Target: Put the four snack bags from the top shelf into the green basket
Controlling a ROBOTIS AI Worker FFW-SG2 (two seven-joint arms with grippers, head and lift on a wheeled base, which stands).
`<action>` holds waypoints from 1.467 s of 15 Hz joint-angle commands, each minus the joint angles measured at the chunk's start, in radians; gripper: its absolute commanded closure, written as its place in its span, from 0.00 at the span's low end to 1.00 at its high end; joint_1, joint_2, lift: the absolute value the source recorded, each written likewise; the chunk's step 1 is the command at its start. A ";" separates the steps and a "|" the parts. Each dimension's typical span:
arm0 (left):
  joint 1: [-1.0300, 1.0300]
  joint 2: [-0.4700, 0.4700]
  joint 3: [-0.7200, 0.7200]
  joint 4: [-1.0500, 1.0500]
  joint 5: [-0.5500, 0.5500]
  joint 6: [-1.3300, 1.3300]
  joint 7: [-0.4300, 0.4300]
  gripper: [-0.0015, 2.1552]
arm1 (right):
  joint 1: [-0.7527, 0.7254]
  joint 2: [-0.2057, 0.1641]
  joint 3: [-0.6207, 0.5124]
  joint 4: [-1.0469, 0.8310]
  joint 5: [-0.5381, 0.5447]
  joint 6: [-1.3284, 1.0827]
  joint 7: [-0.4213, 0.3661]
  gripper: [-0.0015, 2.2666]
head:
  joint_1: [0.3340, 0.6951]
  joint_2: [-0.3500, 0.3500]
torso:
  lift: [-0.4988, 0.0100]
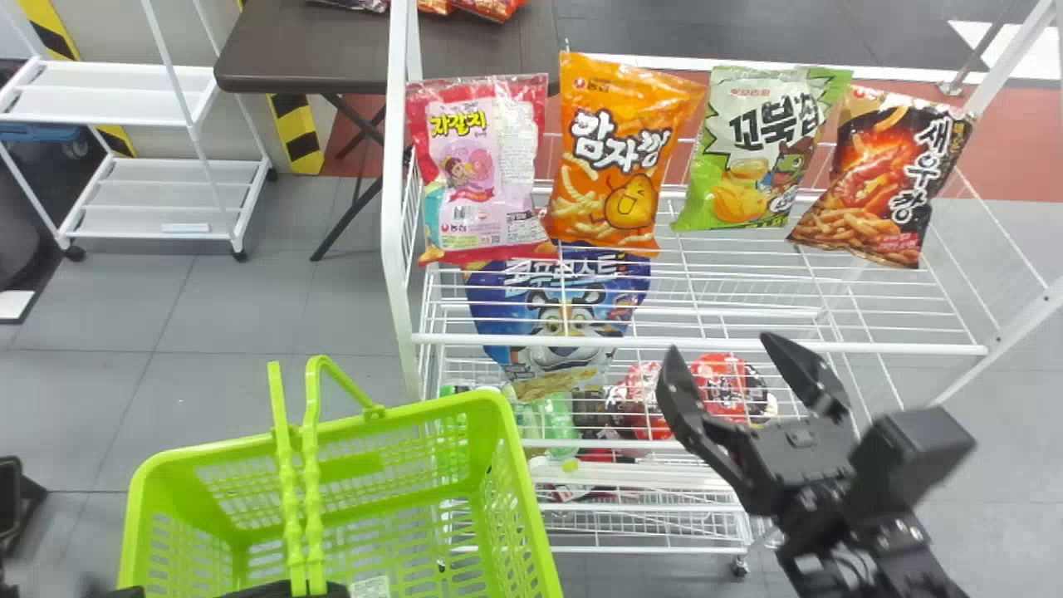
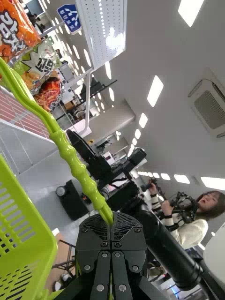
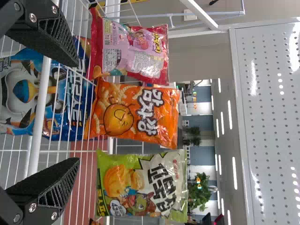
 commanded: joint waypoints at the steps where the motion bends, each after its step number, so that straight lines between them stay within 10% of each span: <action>1: 0.005 0.002 0.003 -0.001 0.001 0.000 -0.011 1.00 | -0.100 0.002 0.046 0.024 -0.001 0.086 -0.035 0.04 | 1.00 0.45 | 0.97; 18: 0.011 0.026 0.031 0.026 0.041 -0.012 -0.011 1.00 | -1.000 0.002 0.348 0.937 -0.219 0.169 -0.087 0.05 | 1.00 0.76 | 0.97; 22: 0.000 0.031 0.031 0.040 0.047 -0.015 -0.011 1.00 | -1.056 0.002 0.391 1.036 -0.271 0.157 0.018 0.39 | 1.00 0.82 | 0.97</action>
